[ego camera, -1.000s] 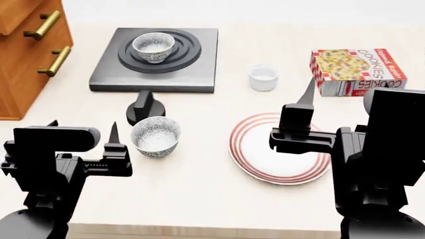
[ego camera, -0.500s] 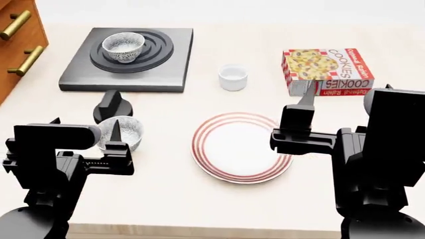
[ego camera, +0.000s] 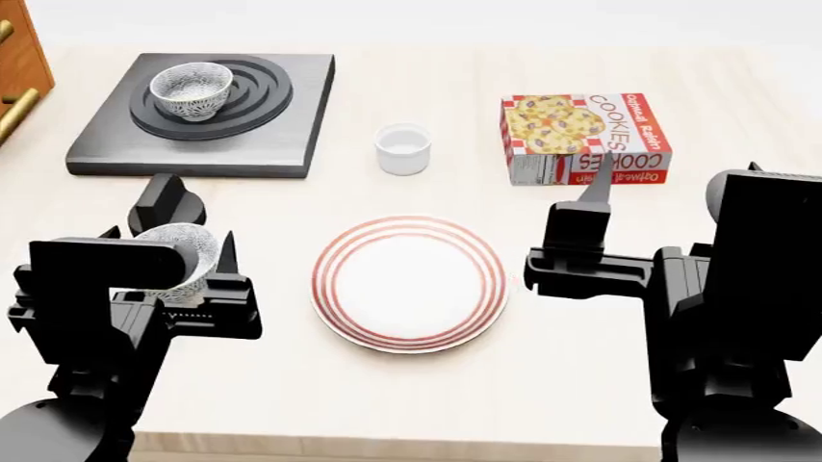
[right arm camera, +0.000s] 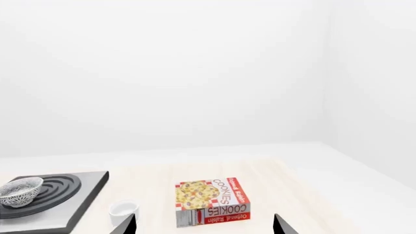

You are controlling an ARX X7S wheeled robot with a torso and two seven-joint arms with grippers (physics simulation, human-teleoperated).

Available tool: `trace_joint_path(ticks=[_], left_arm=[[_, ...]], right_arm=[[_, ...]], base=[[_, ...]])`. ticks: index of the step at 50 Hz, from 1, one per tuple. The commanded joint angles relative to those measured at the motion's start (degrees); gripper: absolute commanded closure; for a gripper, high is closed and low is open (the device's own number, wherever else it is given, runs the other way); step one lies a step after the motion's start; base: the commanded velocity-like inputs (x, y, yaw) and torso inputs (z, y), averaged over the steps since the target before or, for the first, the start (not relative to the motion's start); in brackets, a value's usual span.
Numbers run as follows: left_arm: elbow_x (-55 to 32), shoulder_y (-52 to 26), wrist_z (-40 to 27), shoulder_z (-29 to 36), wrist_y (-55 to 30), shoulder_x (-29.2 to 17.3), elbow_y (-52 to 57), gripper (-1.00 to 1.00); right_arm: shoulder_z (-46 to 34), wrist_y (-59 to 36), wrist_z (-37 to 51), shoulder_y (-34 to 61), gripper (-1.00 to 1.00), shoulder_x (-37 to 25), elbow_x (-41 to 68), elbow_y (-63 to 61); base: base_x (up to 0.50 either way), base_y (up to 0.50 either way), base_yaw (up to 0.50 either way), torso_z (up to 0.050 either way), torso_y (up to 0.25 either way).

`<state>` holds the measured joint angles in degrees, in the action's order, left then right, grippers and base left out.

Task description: Pick the akita bowl on the stove and place it on the plate.

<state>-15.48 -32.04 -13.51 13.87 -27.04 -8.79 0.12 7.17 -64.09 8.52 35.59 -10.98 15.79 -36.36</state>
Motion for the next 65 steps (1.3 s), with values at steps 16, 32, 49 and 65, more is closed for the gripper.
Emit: trace_joint_path(ticks=[16, 32, 49, 65], left_arm=[[-0.69, 0.3, -0.47, 0.89, 0.68, -0.67, -0.12, -1.0], [-1.52, -0.09, -0.76, 1.1, 0.27, -1.0, -0.02, -1.0], [-2.22, -0.32, -1.18, 1.31, 0.18, -1.23, -0.11, -1.0], [-2.88, -0.49, -1.56, 1.44, -0.01, -1.59, -0.02, -1.0]], right_arm=[[-0.8, -0.71, 0.83, 0.21, -1.0, -0.61, 0.74, -0.02], [-0.9, -0.36, 1.09, 0.13, -1.0, -0.88, 1.24, 0.15], [-1.0, 0.03, 1.41, 0.13, -1.0, -1.08, 1.68, 0.48], [-1.02, 0.08, 1.76, 0.04, -1.0, -1.3, 2.21, 0.47]], base=[[0.03, 0.0, 0.0, 0.0, 0.0], [0.27, 0.0, 0.0, 0.0, 0.0], [0.28, 0.0, 0.0, 0.0, 0.0], [0.28, 0.0, 0.0, 0.0, 0.0]])
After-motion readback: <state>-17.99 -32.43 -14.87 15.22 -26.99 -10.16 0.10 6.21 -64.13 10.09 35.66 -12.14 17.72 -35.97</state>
